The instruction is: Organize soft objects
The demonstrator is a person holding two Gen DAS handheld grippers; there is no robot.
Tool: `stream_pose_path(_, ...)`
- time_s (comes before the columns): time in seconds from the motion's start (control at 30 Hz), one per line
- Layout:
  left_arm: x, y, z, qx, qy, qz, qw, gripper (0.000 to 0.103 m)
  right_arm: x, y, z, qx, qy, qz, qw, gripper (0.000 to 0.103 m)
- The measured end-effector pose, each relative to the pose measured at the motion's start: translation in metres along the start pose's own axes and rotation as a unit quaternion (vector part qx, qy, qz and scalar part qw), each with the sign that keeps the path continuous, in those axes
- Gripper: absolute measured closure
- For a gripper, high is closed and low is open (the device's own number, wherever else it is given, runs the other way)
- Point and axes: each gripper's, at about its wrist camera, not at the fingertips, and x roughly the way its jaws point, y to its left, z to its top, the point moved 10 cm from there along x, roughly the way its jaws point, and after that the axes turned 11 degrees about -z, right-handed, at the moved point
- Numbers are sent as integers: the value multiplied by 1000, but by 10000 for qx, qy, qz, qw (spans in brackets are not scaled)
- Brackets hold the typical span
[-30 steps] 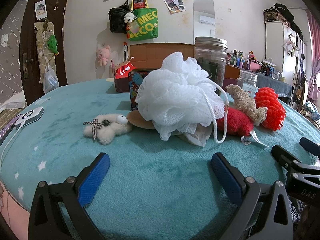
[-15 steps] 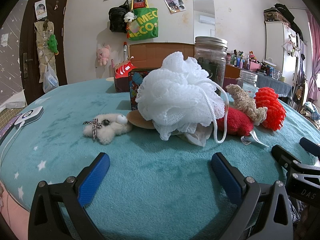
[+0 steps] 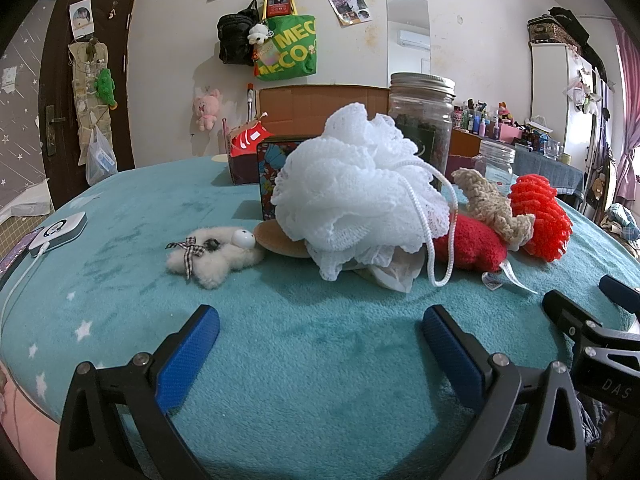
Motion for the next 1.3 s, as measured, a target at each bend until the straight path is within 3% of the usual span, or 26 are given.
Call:
stream_pose_path(1.0, 0, 0, 0, -7, 27, -10, 10000, 0, -1, 1, 0, -1, 1, 3, 10000, 0)
stream_pose_path(1.3, 1, 4, 16, -165, 98, -332, 9993, 0, 2, 4, 6, 50, 89, 258, 9996, 0)
